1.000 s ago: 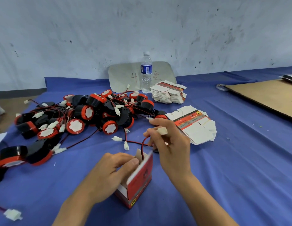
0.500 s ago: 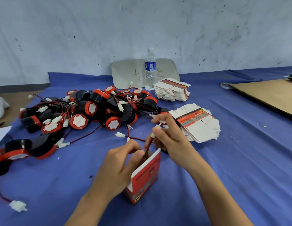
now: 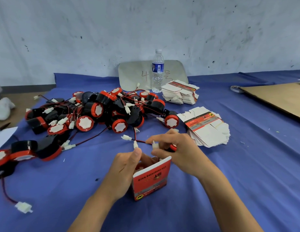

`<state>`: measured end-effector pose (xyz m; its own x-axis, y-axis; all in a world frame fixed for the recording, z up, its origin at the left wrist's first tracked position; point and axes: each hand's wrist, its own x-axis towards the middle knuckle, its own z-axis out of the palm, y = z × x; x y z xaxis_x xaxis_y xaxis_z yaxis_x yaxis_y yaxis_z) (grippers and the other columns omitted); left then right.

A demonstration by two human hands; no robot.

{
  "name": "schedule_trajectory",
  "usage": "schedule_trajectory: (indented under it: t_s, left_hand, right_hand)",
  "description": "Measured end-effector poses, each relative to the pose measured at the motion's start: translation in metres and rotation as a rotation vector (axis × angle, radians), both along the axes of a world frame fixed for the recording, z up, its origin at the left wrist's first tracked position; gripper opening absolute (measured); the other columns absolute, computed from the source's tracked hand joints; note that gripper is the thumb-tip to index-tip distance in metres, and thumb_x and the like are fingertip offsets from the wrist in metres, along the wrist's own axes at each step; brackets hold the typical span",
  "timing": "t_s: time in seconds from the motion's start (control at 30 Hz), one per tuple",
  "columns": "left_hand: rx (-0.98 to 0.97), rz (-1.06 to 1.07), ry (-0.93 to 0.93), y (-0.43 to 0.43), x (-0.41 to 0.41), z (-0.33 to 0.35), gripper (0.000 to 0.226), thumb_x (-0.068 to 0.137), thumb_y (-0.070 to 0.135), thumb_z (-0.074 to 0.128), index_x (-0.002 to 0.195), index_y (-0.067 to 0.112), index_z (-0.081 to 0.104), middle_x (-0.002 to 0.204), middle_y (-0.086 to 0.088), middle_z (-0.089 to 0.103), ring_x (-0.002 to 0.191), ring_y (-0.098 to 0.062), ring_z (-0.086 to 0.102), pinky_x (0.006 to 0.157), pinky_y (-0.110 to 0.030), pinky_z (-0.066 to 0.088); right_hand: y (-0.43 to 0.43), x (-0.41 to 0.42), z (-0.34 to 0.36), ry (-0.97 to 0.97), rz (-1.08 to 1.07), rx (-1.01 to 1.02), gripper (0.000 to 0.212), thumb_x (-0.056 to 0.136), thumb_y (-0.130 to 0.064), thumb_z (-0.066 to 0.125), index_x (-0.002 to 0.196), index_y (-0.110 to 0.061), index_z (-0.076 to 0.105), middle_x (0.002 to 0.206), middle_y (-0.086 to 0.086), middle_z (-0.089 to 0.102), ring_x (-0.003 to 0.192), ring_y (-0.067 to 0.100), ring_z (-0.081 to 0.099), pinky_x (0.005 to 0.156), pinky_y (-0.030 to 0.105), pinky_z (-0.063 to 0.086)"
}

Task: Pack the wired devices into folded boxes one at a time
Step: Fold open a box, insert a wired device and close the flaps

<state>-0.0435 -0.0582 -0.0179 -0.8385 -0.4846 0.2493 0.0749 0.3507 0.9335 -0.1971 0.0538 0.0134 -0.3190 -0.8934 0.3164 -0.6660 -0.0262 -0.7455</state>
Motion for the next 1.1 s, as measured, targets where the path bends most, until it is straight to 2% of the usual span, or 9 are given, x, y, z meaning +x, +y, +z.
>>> schedule_trajectory:
  t_s: [0.17, 0.27, 0.4, 0.53, 0.77, 0.87, 0.97, 1.03, 1.1]
  left_hand:
    - [-0.046, -0.012, 0.018, -0.001, 0.000, 0.001, 0.075, 0.080, 0.085, 0.026, 0.069, 0.028, 0.075, 0.083, 0.006, 0.075, 0.082, -0.010, 0.070, 0.076, -0.009, 0.045]
    - [-0.063, 0.022, 0.029, -0.001, 0.000, -0.001, 0.066, 0.083, 0.080, 0.029, 0.064, 0.033, 0.072, 0.082, 0.009, 0.075, 0.082, -0.009, 0.070, 0.076, -0.010, 0.046]
    - [-0.033, 0.030, 0.065, 0.001, -0.003, -0.004, 0.055, 0.090, 0.057, 0.034, 0.063, 0.030, 0.072, 0.079, 0.004, 0.074, 0.077, -0.012, 0.069, 0.076, -0.023, 0.053]
    - [-0.054, 0.033, 0.073, 0.002, -0.006, -0.008, 0.058, 0.092, 0.053, 0.035, 0.065, 0.019, 0.074, 0.077, 0.001, 0.073, 0.075, -0.018, 0.069, 0.073, -0.036, 0.053]
    - [-0.100, 0.066, 0.097, 0.000, -0.009, -0.012, 0.061, 0.092, 0.054, 0.037, 0.066, 0.014, 0.074, 0.076, 0.000, 0.065, 0.070, -0.019, 0.064, 0.067, -0.038, 0.050]
    - [-0.107, 0.052, 0.115, 0.000, -0.010, -0.013, 0.062, 0.093, 0.054, 0.036, 0.066, 0.012, 0.075, 0.076, 0.002, 0.064, 0.070, -0.015, 0.063, 0.066, -0.032, 0.048]
    - [-0.121, 0.038, 0.112, 0.000, -0.010, -0.014, 0.065, 0.092, 0.057, 0.036, 0.065, 0.012, 0.074, 0.077, 0.007, 0.064, 0.073, -0.014, 0.064, 0.070, -0.037, 0.050]
    - [-0.109, 0.030, 0.086, 0.001, -0.011, -0.012, 0.064, 0.087, 0.067, 0.039, 0.065, 0.016, 0.071, 0.078, 0.010, 0.063, 0.074, -0.014, 0.063, 0.071, -0.041, 0.050]
    - [-0.074, 0.014, 0.041, 0.001, -0.012, -0.012, 0.064, 0.072, 0.085, 0.043, 0.068, 0.026, 0.065, 0.080, 0.013, 0.060, 0.075, -0.010, 0.061, 0.069, -0.033, 0.049]
  right_hand:
    - [-0.001, -0.002, 0.003, 0.162, 0.049, 0.113, 0.025, 0.085, -0.022, 0.072, 0.109, -0.028, 0.073, 0.103, -0.006, 0.055, 0.096, 0.017, 0.048, 0.079, 0.018, 0.038]
    - [-0.004, -0.005, 0.013, 0.262, 0.067, 0.225, 0.020, 0.085, -0.026, 0.072, 0.105, -0.025, 0.075, 0.092, -0.012, 0.051, 0.089, 0.010, 0.045, 0.071, 0.008, 0.032]
    - [-0.011, -0.011, 0.031, 0.328, 0.180, 0.375, 0.007, 0.082, -0.020, 0.075, 0.088, -0.019, 0.078, 0.078, -0.016, 0.053, 0.075, -0.002, 0.051, 0.065, 0.007, 0.034]
    - [-0.023, -0.012, 0.044, 0.412, 0.239, 0.541, 0.009, 0.078, -0.024, 0.078, 0.086, -0.021, 0.079, 0.080, -0.011, 0.059, 0.074, -0.001, 0.052, 0.063, 0.016, 0.040]
    - [-0.038, -0.012, 0.048, 0.478, 0.324, 0.873, 0.012, 0.083, -0.026, 0.070, 0.092, -0.020, 0.076, 0.114, -0.005, 0.066, 0.099, 0.016, 0.060, 0.087, 0.037, 0.050]
    - [-0.043, -0.009, 0.043, 0.520, 0.332, 0.936, 0.014, 0.083, -0.026, 0.068, 0.091, -0.018, 0.077, 0.097, 0.008, 0.070, 0.085, 0.026, 0.062, 0.077, 0.038, 0.054]
    - [-0.046, 0.001, 0.035, 0.697, 0.230, 0.921, 0.018, 0.082, -0.024, 0.067, 0.074, -0.009, 0.070, 0.070, 0.015, 0.058, 0.055, 0.026, 0.037, 0.049, 0.027, 0.036]
    - [-0.047, 0.007, 0.031, 0.786, 0.186, 0.924, 0.031, 0.084, -0.023, 0.063, 0.059, -0.009, 0.053, 0.063, 0.014, 0.051, 0.051, 0.024, 0.029, 0.046, 0.026, 0.028]
    - [-0.048, 0.009, 0.030, 0.813, 0.179, 0.924, 0.037, 0.087, -0.024, 0.060, 0.056, -0.013, 0.042, 0.062, 0.012, 0.048, 0.049, 0.018, 0.030, 0.046, 0.027, 0.026]
